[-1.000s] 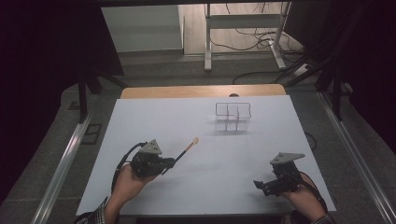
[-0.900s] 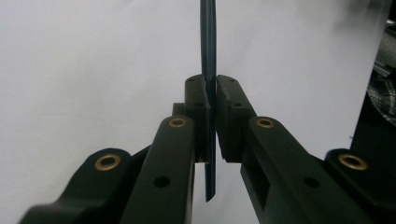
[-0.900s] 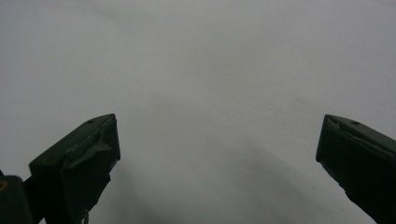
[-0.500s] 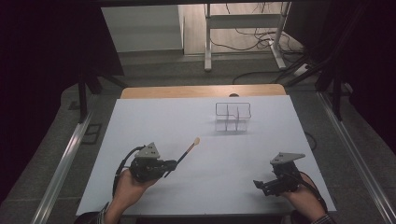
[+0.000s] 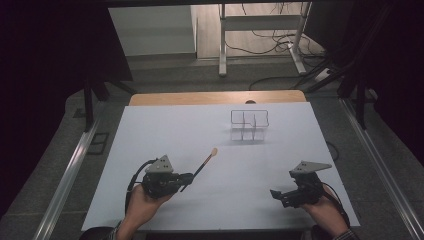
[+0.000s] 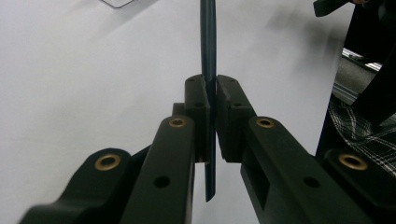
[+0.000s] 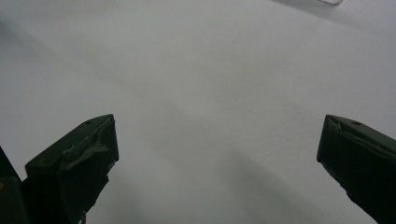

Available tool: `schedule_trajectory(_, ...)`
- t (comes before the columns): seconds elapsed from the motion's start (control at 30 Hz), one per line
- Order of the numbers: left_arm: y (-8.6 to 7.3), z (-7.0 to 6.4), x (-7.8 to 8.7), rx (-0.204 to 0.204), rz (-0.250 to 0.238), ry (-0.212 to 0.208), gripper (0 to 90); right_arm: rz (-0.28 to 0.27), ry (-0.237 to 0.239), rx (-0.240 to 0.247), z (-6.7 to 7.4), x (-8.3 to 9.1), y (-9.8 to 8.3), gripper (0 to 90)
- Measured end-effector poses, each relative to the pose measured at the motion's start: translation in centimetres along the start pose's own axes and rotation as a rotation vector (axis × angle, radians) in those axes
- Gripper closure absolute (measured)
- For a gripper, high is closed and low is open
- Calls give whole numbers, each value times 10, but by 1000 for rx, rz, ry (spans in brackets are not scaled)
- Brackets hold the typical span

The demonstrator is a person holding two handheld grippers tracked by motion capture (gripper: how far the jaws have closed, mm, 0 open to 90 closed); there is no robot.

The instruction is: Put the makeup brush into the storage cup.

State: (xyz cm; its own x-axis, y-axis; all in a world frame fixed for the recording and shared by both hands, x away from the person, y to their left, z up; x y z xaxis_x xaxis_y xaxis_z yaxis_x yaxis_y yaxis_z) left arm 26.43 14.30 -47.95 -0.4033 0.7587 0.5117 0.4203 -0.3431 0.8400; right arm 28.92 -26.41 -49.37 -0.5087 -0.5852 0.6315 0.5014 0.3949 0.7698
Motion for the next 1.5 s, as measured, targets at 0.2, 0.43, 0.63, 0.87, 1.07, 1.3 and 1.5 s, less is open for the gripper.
schedule_trajectory(0.2, 0, 1, -7, -12, -4, -15, 849, -7, 12, 2, 2, -1, 2, 0)
schedule_trajectory(0.43, 1, 2, -13, -21, -10, -27, 849, -36, 37, -1, 6, -3, 7, 0)
schedule_trajectory(0.63, 2, 3, -16, -26, -20, -34, 849, -69, 76, -17, 11, -6, 12, 0)
schedule_trajectory(0.87, 4, 3, -17, -27, -31, -42, 849, -106, 113, -37, 16, -9, 18, 0)
schedule_trajectory(1.07, 5, 5, -19, -29, -31, -41, 848, -126, 134, -43, 20, -11, 22, 0)
schedule_trajectory(1.3, 5, 5, -21, -26, -40, -48, 849, -151, 157, -56, 25, -13, 26, 0)
schedule_trajectory(1.5, 5, 4, -24, -29, -34, -58, 849, -162, 173, -58, 30, -17, 32, 0)
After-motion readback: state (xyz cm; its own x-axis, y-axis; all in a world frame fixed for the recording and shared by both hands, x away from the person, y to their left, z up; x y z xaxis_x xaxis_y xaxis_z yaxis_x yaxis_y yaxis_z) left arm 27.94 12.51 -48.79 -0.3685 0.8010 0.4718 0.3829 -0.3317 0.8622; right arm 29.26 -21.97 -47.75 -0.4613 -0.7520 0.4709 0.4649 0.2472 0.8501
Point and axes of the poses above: each handheld gripper's, and its own axes: x roughly backward along the jaws, y roughly out of its top, z roughly to its left, the point moved 2 cm from there along -x, roughly forward along the jaws, and after that the axes turned 6 degrees about -z, right-handed, at the moved point
